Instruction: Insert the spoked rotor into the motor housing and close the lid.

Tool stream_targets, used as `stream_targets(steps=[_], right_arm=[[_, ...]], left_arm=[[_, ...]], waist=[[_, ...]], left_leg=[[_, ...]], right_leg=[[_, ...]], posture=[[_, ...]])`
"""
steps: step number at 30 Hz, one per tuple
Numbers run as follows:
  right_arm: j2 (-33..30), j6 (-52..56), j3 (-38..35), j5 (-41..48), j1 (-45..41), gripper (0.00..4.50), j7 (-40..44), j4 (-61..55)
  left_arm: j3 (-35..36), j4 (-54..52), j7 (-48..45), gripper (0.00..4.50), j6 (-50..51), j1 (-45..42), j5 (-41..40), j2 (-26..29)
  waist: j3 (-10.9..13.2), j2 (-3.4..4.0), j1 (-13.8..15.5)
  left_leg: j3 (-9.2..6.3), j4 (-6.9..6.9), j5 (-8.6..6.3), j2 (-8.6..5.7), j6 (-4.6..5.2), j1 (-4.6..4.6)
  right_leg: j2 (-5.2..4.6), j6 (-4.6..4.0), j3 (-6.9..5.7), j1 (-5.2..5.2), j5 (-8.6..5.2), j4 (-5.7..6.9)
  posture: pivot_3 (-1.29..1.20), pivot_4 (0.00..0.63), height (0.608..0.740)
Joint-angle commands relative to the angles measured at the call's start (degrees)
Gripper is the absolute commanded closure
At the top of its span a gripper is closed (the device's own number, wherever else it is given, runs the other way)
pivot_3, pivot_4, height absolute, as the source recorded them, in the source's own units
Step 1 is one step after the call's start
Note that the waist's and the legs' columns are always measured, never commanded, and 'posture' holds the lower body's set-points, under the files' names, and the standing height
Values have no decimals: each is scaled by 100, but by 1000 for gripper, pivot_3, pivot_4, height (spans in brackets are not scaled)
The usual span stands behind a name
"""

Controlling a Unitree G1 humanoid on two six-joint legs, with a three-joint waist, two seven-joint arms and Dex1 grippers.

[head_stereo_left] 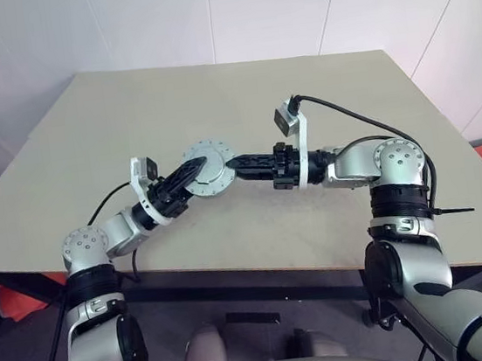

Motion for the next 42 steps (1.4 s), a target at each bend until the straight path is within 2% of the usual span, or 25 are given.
stream_targets(steps=[1,5,15,22,27,38,42], right_arm=[[68,-172,-211,231,-226,3360,35,-218],[171,-267,-376,415,-263,3360,-64,-116],[163,-350,-117,135,-61,26,5,-631],[-466,-744,157,-623,35,0,321,-582],[-989,-1410,958,-1579,176,0,968,-768],[-1098,-1647,1317,-2138,243,0,1690,-990],[-1095,-1604,1331,-2216,268,0,1772,-1072]], left_arm=[[-22,-143,-161,2411,54,-108,-208,70],[-48,-165,-202,2411,48,-110,-219,78],[-148,-127,-289,2411,-97,-130,-141,125],[344,67,-89,2411,-737,-205,-174,226],[864,339,538,2411,-1871,-391,12,103],[1721,1377,2150,2411,-5434,-1047,1040,-70],[2081,1795,2662,2411,-5686,-1337,816,-76]], waist=[[0,0,0],[0,0,-1],[0,-1,2],[-1,-1,8],[0,-1,4],[0,-9,4],[-1,-23,30]], left_leg=[[0,0,0,0,0,0],[0,0,0,0,0,0],[-3,3,0,-1,0,1],[-3,8,0,-3,-1,-1],[-8,19,0,-3,-1,-3],[-12,27,-1,-3,2,-5],[-16,29,-1,-3,2,-8]], right_leg=[[0,0,0,0,0,0],[0,0,0,0,0,0],[-1,4,0,3,2,1],[-2,6,0,7,4,0],[-1,12,0,11,7,0],[0,19,0,16,12,-3],[-1,19,-2,16,12,-2]], posture=[[0,0,740],[0,0,740],[0,0,740],[0,0,740],[0,0,740],[0,0,740],[0,0,740]])
